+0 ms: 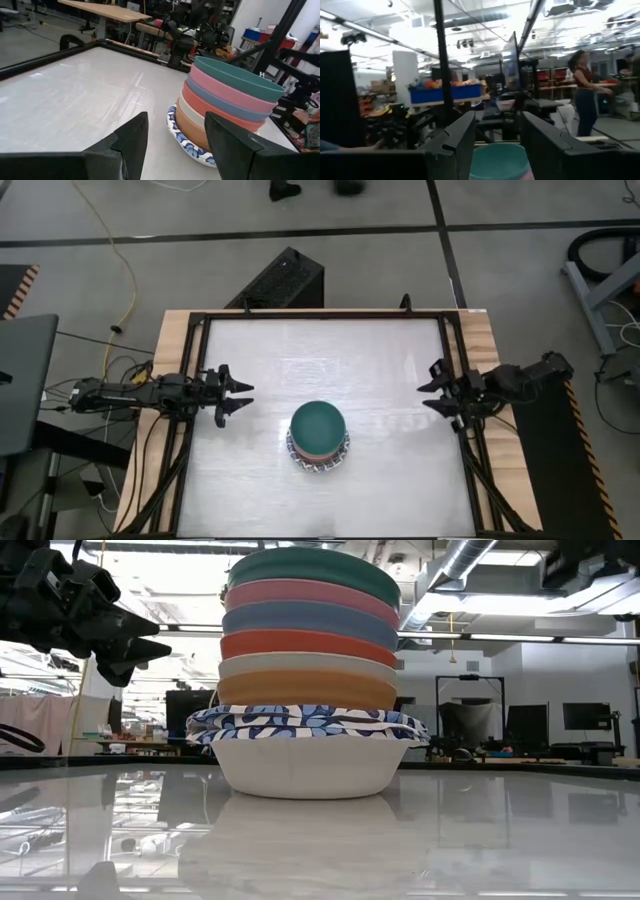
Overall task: Nest bowls inside each other by size order
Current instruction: Return to Home Position
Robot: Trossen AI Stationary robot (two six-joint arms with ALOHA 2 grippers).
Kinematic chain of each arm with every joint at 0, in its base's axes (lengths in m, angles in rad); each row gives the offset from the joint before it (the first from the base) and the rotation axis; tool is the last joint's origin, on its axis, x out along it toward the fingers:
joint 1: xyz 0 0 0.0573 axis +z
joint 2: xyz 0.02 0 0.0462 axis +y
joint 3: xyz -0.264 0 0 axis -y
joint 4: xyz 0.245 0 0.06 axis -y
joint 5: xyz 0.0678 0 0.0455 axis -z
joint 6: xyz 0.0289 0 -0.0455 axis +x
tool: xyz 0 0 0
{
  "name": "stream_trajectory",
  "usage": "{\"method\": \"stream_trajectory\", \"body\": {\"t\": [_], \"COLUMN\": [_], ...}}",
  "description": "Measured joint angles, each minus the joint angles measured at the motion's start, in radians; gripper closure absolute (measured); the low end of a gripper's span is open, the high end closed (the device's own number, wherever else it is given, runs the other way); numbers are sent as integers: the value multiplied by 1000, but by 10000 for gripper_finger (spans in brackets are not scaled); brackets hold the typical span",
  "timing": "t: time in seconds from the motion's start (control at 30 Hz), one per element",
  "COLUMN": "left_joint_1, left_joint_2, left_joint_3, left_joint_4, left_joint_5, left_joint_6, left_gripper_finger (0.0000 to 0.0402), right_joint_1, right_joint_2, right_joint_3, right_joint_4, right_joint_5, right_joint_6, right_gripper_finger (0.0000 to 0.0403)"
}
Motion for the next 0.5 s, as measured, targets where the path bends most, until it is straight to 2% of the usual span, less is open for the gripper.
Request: {"method": "stream_trajectory", "body": {"t": [0.17,0.23,0.4,0.5], "left_joint_1": [0,0,0,0], "left_joint_2": [0,0,0,0], "left_joint_3": [0,0,0,0], "left_joint_4": [0,0,0,-3], "left_joint_5": [9,8,4,-5], "left_joint_6": [-4,0,39,71], "left_gripper_finger": [216,216,216,216], "right_joint_1": [-23,-29,-62,-89], "right_joint_2": [-110,-110,-100,-101], "right_joint_3": [-109,-145,-150,-150], "right_joint_4": [-11,7,-110,-123], "right_joint_5": [1,1,11,26], "right_joint_6": [1,4,53,60], "right_gripper_finger": [225,225,225,225]}}
